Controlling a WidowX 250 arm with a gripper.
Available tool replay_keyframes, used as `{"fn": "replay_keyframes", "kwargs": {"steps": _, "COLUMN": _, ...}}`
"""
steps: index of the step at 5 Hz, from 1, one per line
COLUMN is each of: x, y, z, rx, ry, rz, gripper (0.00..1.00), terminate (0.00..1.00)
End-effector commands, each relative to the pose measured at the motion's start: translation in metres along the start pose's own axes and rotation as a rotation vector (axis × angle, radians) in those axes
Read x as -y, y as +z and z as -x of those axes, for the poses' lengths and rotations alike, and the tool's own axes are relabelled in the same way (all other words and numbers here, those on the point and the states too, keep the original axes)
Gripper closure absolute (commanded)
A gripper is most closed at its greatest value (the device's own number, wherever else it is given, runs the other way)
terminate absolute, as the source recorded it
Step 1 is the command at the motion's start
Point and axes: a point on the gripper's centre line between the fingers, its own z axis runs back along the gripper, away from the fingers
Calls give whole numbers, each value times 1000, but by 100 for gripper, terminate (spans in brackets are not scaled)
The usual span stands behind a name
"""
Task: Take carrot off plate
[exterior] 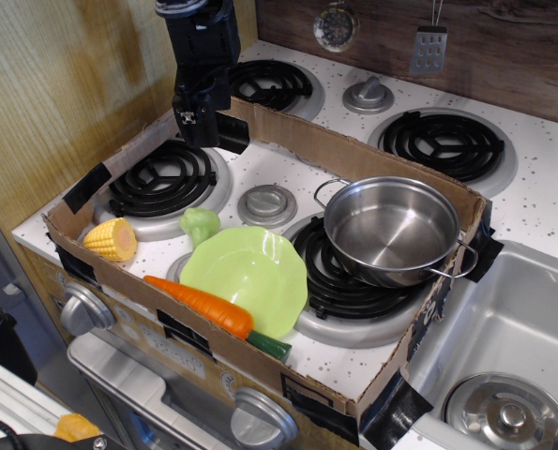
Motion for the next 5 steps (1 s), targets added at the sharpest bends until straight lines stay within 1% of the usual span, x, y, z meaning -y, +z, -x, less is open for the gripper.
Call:
{"fn": "replay_keyframes", "kwargs": {"steps": 1, "x": 0, "y": 0, "z": 0, "rx": 0, "ry": 0, "rz": 0, "gripper": 0, "terminate": 0}}
{"fn": "replay_keyframes", "kwargs": {"steps": 2, "x": -3, "y": 12, "z": 0, "rx": -26, "ry": -60, "rz": -43, "gripper": 0, "terminate": 0}}
{"fn": "replay_keyframes", "kwargs": {"steps": 3, "x": -1, "y": 26, "z": -7, "rx": -25, "ry": -90, "rz": -23, "gripper": 0, "terminate": 0}}
{"fn": "replay_keyframes", "kwargs": {"steps": 4, "x": 16, "y": 45, "z": -21, "rx": -57, "ry": -149, "rz": -81, "gripper": 0, "terminate": 0}}
{"fn": "replay_keyframes", "kwargs": {"steps": 5, "x": 41, "y": 54, "z": -35, "rx": -37, "ry": -208, "rz": -98, "gripper": 0, "terminate": 0}}
